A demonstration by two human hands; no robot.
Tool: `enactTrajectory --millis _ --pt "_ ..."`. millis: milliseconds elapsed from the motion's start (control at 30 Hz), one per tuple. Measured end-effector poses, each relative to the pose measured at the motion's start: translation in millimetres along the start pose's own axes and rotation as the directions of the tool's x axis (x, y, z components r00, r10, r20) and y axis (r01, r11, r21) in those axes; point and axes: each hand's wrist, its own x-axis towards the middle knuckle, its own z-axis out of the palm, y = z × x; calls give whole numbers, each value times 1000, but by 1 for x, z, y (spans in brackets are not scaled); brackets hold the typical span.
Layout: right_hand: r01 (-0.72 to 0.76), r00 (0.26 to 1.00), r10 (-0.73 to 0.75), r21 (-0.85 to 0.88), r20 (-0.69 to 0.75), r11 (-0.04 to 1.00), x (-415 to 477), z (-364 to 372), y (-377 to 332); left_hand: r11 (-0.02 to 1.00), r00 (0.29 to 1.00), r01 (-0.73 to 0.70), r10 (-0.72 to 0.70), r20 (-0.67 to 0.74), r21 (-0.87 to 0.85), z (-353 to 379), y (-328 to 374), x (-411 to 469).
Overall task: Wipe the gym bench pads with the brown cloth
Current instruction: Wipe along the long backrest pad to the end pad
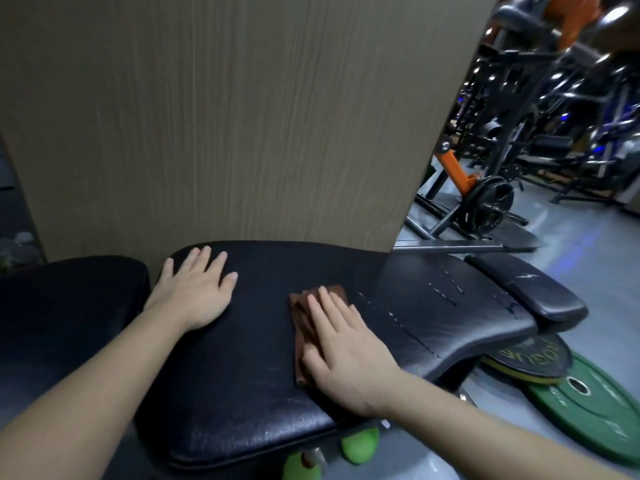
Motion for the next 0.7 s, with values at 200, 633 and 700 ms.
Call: enactTrajectory --millis 200,633,700 --pt "-70 996 71 32 -48 997 15 2 14 1000 1000 -2 2 -7 -9 -3 3 -5" --pt "-502 864 501 31 49 864 180 -8 114 998 997 -1 -3 -77 -59 -3 3 1" --pt "-421 907 421 38 14 906 155 -5 105 998 997 -4 0 -72 -62 -3 4 1"
